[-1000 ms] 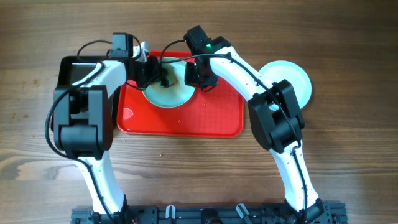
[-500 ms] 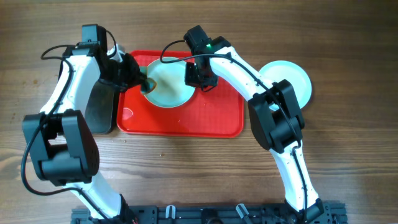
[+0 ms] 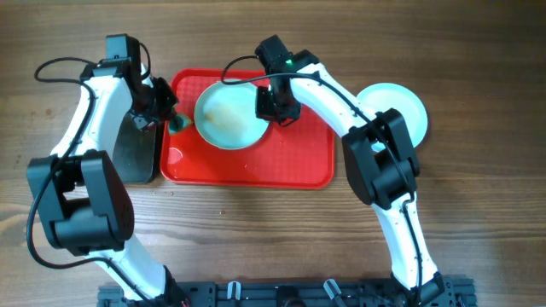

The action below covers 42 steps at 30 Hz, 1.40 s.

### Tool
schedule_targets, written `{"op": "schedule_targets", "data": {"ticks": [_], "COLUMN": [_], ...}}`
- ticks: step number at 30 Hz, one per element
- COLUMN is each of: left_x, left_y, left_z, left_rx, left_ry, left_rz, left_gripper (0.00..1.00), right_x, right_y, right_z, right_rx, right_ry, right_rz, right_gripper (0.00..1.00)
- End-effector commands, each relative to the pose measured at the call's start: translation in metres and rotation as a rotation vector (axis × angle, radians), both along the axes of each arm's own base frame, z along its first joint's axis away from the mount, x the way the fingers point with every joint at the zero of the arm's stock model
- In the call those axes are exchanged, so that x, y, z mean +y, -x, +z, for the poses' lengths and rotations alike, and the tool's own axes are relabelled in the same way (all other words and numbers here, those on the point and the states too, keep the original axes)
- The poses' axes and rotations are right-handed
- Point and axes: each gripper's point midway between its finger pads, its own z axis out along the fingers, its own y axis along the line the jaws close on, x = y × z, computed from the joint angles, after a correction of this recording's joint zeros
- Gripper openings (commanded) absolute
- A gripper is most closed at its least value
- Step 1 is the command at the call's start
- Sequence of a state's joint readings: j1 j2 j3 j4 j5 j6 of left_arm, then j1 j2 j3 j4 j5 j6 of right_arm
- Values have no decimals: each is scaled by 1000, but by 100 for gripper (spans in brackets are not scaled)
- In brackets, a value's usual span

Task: Clean dirty plates on tray and stack at the side
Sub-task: 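Lift the plate with the right gripper and carry it rightward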

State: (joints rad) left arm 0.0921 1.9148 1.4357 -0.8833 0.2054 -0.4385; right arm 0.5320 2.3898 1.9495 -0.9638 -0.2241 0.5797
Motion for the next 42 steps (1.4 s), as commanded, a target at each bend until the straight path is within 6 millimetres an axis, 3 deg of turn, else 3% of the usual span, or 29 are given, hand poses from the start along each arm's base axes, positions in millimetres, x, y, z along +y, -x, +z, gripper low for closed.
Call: {"op": "schedule_targets", "data": {"ticks": [1,7,11,14,19,24,29,31,33,34,37,40,42], "left_x": [4,4,4,4,4,4,4,4,4,4,4,4,4], "left_y": [-3,-3,-3,-3,-2,-2,-2,-2,-2,-2,-2,-2,-2], "left_z": [5,5,5,5,4,4,4,4,4,4,4,4,4], "left_rx": [-21,-21,-21,-21,-17,-17,-17,-17,-17,-17,-17,-17,-17], "left_ry": [-26,-26,-26,-26,-26,-26,-26,-26,-26,-26,-26,-26,-26], "left_rz": [-13,-12,-12,-13,-13,-13,-13,-13,-13,-13,-13,-13,-13], "left_gripper": [4,4,4,4,4,4,4,4,4,4,4,4,4], "right_x": [-41,-88,-109,-110,-91,-72,-69,-69,-70,-74,-91,-109,-133], "right_y": [-8,-13,-4,3,22,36,38,38,36,34,28,20,13], "right_z": [42,132,178,199,250,284,284,270,240,221,191,182,183], "right_rx": [-102,-337,-500,-607,-882,-1063,-1075,-1008,-859,-752,-530,-414,-355], "right_ry": [127,341,562,711,973,1091,1071,1004,886,809,634,502,422], "right_rz": [-2,-56,-67,-67,-60,-45,-64,-61,-43,-40,-34,-60,-97], "right_gripper": [4,4,4,4,4,4,4,4,4,4,4,4,4]}}
